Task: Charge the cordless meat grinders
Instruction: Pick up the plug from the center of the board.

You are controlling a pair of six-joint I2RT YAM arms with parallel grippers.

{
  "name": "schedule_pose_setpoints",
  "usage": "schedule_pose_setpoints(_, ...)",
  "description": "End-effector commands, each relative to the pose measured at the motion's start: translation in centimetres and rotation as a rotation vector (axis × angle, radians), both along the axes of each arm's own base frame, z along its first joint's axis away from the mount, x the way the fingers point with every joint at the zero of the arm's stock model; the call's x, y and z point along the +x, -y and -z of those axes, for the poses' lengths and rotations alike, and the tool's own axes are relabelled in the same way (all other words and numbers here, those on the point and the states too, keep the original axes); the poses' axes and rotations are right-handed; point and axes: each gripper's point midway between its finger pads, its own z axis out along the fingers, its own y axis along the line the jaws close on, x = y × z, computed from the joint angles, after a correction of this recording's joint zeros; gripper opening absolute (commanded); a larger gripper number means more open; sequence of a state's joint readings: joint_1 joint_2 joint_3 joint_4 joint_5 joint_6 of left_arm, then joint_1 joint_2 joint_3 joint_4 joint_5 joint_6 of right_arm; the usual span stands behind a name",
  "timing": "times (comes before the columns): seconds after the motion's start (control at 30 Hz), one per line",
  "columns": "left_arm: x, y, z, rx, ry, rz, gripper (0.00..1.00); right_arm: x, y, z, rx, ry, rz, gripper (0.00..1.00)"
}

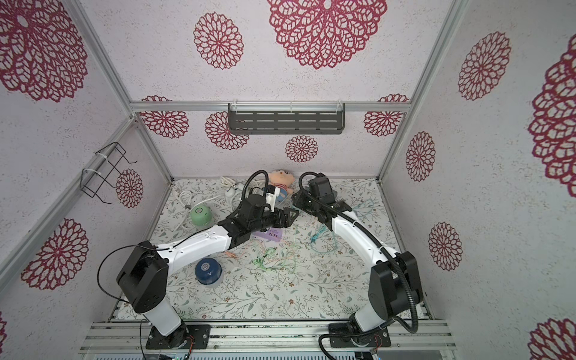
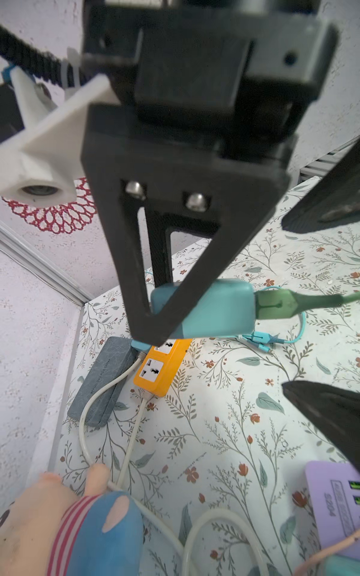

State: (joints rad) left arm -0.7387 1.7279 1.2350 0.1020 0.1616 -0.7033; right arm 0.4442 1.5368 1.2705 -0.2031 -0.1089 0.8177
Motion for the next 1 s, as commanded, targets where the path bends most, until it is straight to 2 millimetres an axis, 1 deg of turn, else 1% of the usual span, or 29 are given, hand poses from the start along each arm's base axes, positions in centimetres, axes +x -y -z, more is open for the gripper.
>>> schedule_pose_setpoints(0.0,1.1,0.0,-0.2,-0.015,0.019,-0.009,0.74,-0.6,-0.6,-2.8,0.069,0.060,0.002,0.14)
schedule_pose_setpoints(0.17,1.9,0.3,-0.7,-0.070,0.016,-0.002,0.60,-1.1,-1.1,-2.7,0.098,0.057,-0.003,0.14)
schedule_pose_setpoints(0.27,2.2,0.2,-1.1,-0.118,0.009,-0.001,0.55,-1.3,-1.4,-2.8,0.110,0.059,-0.007,0.14)
schedule_pose_setpoints(0.33,2.3,0.1,-1.2,-0.129,0.008,-0.003,0.53,-1.4,-1.7,-2.7,0.116,0.057,-0.014,0.14)
schedule_pose_setpoints(0.43,2.4,0.1,-1.6,-0.147,0.009,0.000,0.48,-1.6,-2.3,-2.5,0.122,0.054,-0.026,0.14)
schedule_pose_setpoints(0.6,2.1,0.5,-1.9,-0.168,0.005,0.026,0.36,-1.8,-3.2,-2.1,0.126,0.051,-0.041,0.14)
schedule_pose_setpoints(0.67,2.1,0.3,-2.0,-0.169,0.004,0.022,0.32,-1.9,-3.4,-2.0,0.126,0.050,-0.046,0.14)
schedule_pose_setpoints(0.77,2.2,-0.5,-1.8,-0.172,0.003,-0.001,0.29,-2.2,-3.5,-1.8,0.124,0.057,-0.052,0.23)
schedule_pose_setpoints(0.83,2.3,-1.0,-1.9,-0.183,0.004,-0.012,0.27,-2.2,-3.3,-1.9,0.120,0.066,-0.048,0.32)
schedule_pose_setpoints(0.97,2.3,-1.5,-2.1,-0.194,0.005,-0.013,0.24,-2.2,-3.2,-2.6,0.117,0.092,-0.053,0.45)
